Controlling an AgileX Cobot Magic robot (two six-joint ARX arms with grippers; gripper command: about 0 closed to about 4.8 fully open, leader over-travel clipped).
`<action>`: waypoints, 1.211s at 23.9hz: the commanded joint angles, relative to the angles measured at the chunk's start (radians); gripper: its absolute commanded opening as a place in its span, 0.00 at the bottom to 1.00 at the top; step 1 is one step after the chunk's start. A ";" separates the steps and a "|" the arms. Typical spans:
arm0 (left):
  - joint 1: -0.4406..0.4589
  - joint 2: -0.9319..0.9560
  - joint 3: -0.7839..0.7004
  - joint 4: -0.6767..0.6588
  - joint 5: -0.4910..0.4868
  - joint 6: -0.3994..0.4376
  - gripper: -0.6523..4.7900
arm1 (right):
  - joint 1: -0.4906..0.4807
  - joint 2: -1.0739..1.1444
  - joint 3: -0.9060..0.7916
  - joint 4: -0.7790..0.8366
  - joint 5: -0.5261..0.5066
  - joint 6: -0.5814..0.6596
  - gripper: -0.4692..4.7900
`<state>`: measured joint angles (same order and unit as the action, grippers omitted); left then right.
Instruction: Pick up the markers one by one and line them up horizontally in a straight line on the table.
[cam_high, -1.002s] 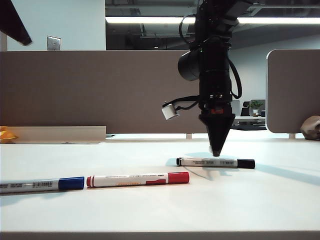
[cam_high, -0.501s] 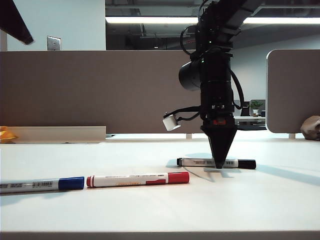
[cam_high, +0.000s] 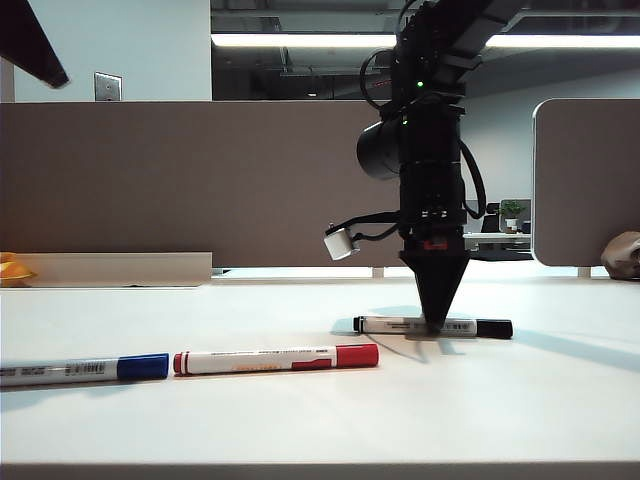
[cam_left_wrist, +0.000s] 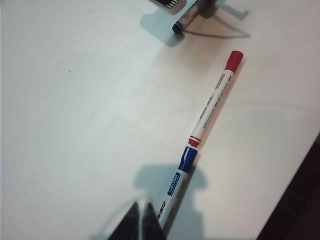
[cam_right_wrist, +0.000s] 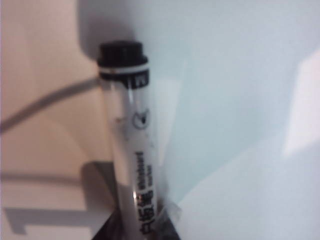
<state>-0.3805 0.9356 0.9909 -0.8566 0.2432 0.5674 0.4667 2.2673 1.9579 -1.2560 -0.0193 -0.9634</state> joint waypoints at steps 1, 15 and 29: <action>0.000 -0.004 0.001 0.005 0.005 0.000 0.15 | 0.001 -0.003 0.002 -0.002 -0.002 -0.002 0.25; 0.000 -0.004 0.001 -0.002 0.005 0.001 0.15 | 0.001 -0.004 -0.029 -0.068 -0.006 0.016 0.18; 0.000 -0.004 0.001 -0.002 0.005 0.001 0.15 | 0.001 -0.062 -0.080 -0.095 -0.024 -0.037 0.18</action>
<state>-0.3805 0.9356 0.9909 -0.8642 0.2432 0.5678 0.4667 2.2219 1.8759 -1.3445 -0.0235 -0.9958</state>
